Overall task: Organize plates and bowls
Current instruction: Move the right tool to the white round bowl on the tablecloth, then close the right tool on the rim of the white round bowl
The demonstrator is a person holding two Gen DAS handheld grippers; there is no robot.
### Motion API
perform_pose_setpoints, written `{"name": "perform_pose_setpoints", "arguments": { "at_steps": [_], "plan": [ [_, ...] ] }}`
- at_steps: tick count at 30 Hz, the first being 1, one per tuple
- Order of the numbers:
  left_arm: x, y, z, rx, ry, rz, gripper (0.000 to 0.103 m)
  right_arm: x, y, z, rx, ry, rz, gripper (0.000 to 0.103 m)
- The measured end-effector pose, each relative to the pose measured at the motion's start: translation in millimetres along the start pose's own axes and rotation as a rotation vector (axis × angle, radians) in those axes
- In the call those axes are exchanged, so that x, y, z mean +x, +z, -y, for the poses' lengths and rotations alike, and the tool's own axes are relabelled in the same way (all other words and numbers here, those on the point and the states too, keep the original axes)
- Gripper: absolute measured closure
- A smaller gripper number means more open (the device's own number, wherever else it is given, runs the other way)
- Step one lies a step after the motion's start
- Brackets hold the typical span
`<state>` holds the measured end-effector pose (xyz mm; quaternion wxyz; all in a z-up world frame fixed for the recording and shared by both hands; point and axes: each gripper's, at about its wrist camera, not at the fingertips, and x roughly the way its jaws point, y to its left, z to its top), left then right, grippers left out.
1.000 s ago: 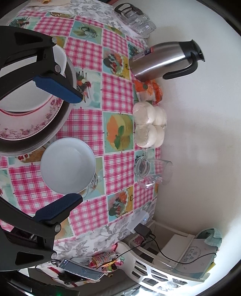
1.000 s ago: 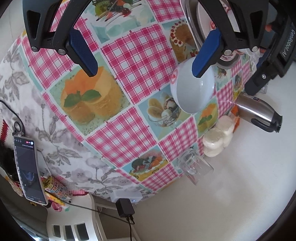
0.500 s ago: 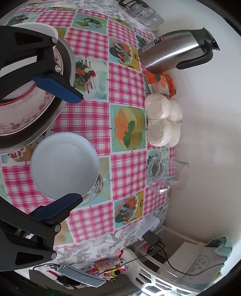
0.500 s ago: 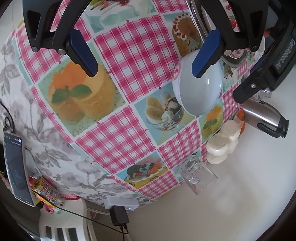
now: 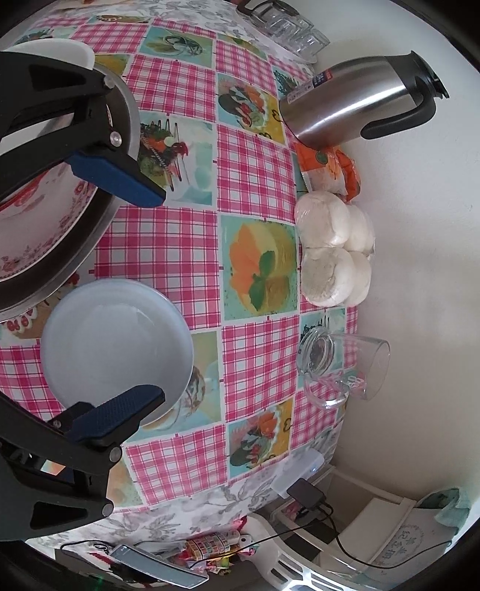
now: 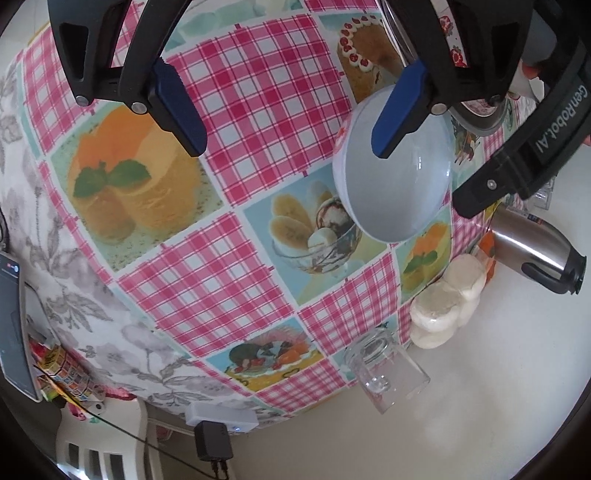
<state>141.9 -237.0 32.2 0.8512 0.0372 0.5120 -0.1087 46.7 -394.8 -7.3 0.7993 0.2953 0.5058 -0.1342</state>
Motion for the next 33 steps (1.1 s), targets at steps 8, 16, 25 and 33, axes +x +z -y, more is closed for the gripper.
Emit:
{"name": "perform_pose_setpoints", "arguments": {
  "at_steps": [8, 16, 25, 33],
  "plan": [
    [6.8, 0.2, -1.8, 0.009, 0.009, -0.016, 0.021, 16.4, -1.6, -5.3, -0.002, -0.021, -0.032, 0.031],
    [9.6, -0.9, 0.8, 0.025, -0.005, -0.028, 0.029, 18.1, -2.7, -11.2, 0.001, 0.031, -0.034, 0.05],
    [11.3, -1.4, 3.0, 0.04, -0.004, -0.032, 0.03, 21.8, -2.6, -13.8, 0.005, 0.093, -0.041, 0.067],
    [12.9, -2.2, 3.8, 0.048, -0.006, -0.04, 0.036, 16.4, -0.3, -9.5, 0.019, 0.127, -0.013, 0.09]
  ]
}}
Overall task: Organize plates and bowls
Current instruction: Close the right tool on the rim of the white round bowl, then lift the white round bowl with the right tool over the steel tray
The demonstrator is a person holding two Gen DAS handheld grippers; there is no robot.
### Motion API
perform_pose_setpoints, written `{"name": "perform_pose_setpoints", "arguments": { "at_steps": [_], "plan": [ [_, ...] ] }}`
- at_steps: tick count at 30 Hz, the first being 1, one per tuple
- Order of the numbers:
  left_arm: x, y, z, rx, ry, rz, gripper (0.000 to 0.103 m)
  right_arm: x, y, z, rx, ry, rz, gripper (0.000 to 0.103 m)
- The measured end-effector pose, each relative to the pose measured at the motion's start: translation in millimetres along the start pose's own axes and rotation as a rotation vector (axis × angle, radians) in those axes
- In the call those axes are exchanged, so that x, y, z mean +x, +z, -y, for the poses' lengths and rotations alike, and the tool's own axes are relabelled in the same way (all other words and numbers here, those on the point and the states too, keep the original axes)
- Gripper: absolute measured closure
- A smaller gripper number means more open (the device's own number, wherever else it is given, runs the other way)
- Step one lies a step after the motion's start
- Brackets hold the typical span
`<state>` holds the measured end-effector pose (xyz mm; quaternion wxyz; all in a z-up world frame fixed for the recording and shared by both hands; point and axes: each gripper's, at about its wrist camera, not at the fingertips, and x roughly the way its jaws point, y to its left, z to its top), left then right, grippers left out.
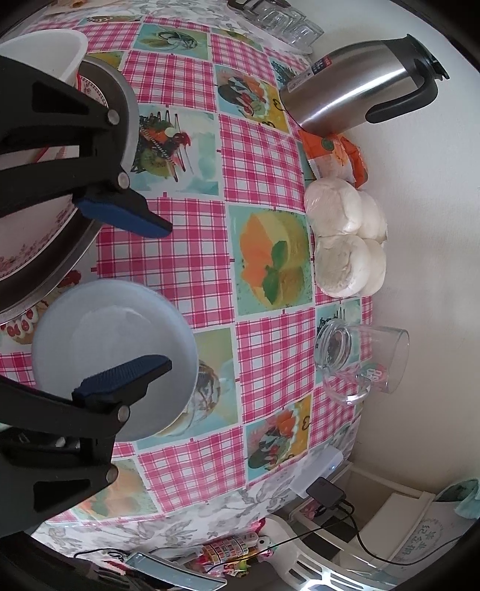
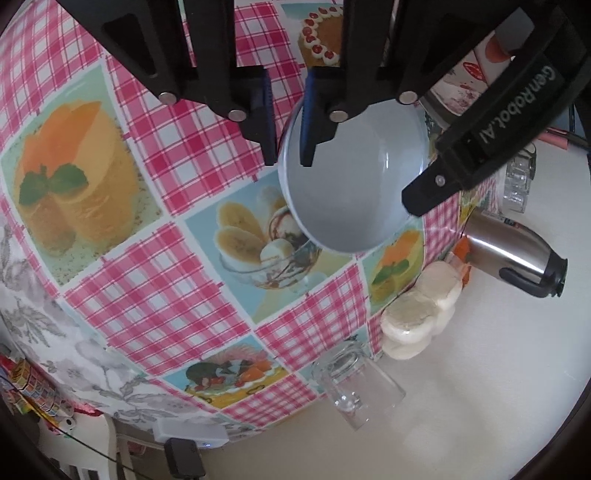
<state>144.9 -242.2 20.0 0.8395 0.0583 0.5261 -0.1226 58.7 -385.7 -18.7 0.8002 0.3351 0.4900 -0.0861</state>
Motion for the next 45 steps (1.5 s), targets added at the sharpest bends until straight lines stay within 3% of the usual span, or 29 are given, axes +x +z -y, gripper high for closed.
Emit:
{"name": "perform_pose_setpoints", "arguments": {
  "at_steps": [12, 21, 33, 45],
  "plan": [
    [6.7, -3.9, 10.4, 0.058, 0.014, -0.023, 0.043, -0.4, 3.2, 25.7, 0.072, 0.017, -0.015, 0.09],
    [18.8, -11.7, 22.6, 0.105, -0.001, -0.061, 0.066, 1.9, 3.0, 27.7, 0.08, 0.018, -0.026, 0.09],
    [26.2, -14.8, 27.7, 0.131, -0.023, -0.074, 0.084, 4.7, 1.0, 33.9, 0.111, 0.034, -0.033, 0.09],
    [23.2, -14.2, 26.7, 0.114, -0.063, -0.076, 0.086, 6.7, -2.5, 35.1, 0.141, 0.064, -0.058, 0.089]
  ]
}}
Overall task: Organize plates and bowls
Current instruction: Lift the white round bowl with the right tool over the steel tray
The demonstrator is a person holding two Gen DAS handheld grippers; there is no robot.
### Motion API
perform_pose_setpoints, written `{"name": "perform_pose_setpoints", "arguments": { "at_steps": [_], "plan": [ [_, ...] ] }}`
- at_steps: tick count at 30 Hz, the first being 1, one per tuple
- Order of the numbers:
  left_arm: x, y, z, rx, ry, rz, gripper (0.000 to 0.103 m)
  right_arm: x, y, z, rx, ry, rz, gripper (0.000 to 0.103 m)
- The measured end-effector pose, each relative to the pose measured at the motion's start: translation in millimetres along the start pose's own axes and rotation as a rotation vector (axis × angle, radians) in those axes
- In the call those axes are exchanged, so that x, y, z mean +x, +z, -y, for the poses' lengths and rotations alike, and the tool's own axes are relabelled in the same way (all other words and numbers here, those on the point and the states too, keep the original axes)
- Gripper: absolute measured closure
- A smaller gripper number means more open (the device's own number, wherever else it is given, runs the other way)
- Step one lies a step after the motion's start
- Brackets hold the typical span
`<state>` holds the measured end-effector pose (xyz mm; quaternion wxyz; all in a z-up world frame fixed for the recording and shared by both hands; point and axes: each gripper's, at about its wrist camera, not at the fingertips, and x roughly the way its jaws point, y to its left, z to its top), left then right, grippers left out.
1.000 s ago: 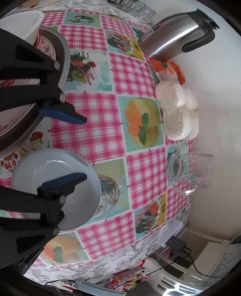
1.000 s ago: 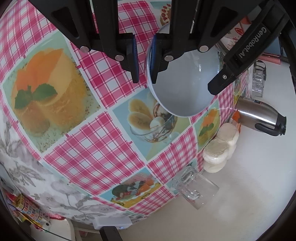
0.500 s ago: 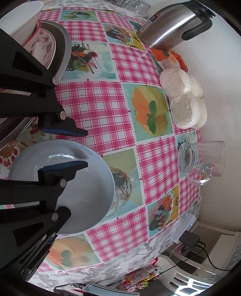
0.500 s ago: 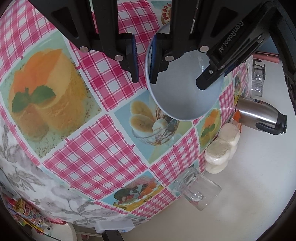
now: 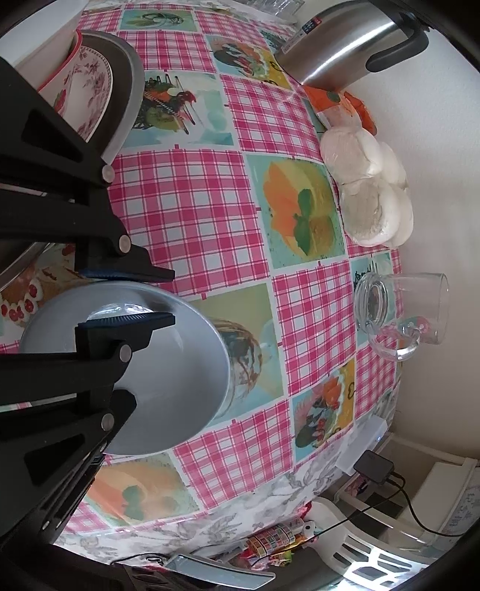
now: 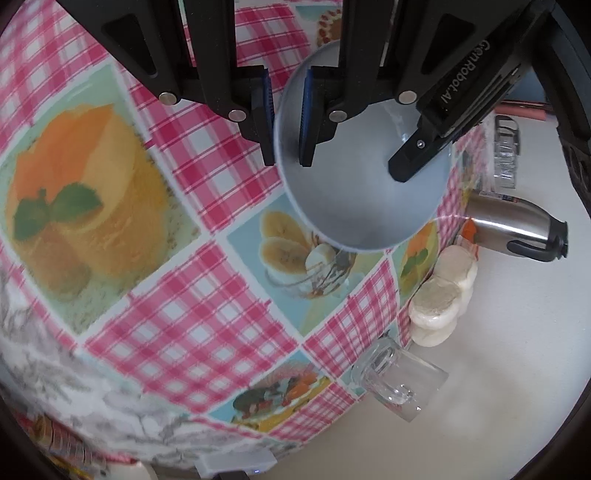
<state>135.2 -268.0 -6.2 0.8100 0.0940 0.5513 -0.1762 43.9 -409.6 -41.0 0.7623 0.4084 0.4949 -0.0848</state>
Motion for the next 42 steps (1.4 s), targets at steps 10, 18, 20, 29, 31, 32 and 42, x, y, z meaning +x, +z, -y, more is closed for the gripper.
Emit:
{"name": "perform_pose_setpoints", "arguments": {
  "at_steps": [10, 18, 20, 29, 31, 32, 42],
  "plan": [
    [-5.4, 0.6, -1.8, -0.031, -0.031, 0.001, 0.086, -9.3, 1.4, -6.5, -0.011, -0.021, 0.018, 0.088],
    [-43.8, 9.5, 1.8, -0.028, -0.057, 0.088, 0.086, -35.2, 7.0, -20.9, -0.037, 0.012, 0.082, 0.088],
    [-59.8, 11.9, 3.8, -0.023, -0.065, 0.124, 0.086, -47.7, 8.7, -26.6, -0.051, 0.021, 0.113, 0.088],
    [-109.7, 15.6, 1.7, -0.013, -0.077, 0.224, 0.086, -100.0, 6.2, -54.2, -0.101, 0.05, 0.238, 0.086],
    [-116.7, 15.1, -0.9, -0.017, -0.08, 0.236, 0.086, -108.3, 4.6, -59.6, -0.109, 0.056, 0.254, 0.086],
    [-119.9, 13.9, -2.1, -0.019, -0.082, 0.24, 0.086, -111.3, 3.9, -61.0, -0.111, 0.059, 0.259, 0.086],
    [-154.6, 4.6, -26.5, -0.066, -0.093, 0.28, 0.086, -137.6, -14.1, -88.8, -0.156, 0.077, 0.306, 0.086]
  ]
}}
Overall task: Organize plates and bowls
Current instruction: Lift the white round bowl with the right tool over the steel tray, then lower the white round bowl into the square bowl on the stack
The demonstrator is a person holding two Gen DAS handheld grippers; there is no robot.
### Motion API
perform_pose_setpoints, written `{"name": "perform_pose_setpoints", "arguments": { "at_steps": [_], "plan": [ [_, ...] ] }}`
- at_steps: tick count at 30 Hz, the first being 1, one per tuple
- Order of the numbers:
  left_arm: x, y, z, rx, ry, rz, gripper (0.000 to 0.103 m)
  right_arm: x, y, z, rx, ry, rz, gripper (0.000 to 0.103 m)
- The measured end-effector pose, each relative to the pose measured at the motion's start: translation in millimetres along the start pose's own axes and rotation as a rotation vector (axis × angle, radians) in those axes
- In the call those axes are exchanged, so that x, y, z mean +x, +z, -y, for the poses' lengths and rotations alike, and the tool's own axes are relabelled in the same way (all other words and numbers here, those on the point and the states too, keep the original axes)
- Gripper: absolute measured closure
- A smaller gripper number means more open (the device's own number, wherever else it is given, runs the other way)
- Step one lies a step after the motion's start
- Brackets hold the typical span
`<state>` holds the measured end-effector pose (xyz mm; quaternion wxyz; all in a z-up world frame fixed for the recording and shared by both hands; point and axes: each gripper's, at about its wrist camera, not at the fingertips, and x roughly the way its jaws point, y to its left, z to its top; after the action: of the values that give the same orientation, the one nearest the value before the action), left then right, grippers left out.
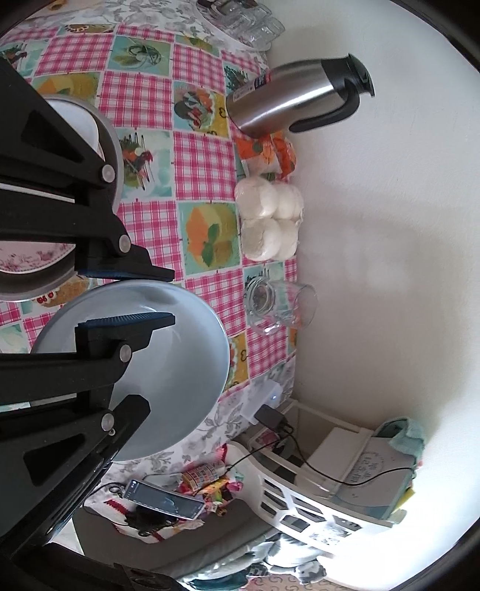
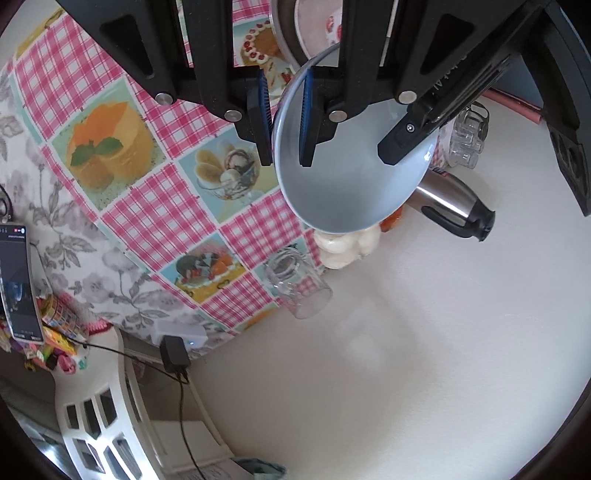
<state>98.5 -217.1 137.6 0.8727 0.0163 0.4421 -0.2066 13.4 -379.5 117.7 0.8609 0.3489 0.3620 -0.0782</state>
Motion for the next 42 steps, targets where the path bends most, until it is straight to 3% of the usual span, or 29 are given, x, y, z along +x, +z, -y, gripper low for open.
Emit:
{"name": "perform_pose_setpoints", "arguments": {
  "at_steps": [20, 30, 42],
  "plan": [
    [-46.8, -13.5, -101.0, -0.191, 0.008, 0.023, 0.086, 11.4, -40.0, -91.2, -0.156, 0.074, -0.053, 0.086],
    [-52.3, -33.1, -133.2, -0.277, 0.019, -0.016, 0.086, 17.8, -67.5, -123.3, -0.26, 0.023, -0.089, 0.086],
    [-52.9, -58.3, -152.1, -0.32, 0.043, -0.058, 0.086, 27.6, -93.6, -135.6, -0.314, -0.016, -0.134, 0.086]
  ]
}}
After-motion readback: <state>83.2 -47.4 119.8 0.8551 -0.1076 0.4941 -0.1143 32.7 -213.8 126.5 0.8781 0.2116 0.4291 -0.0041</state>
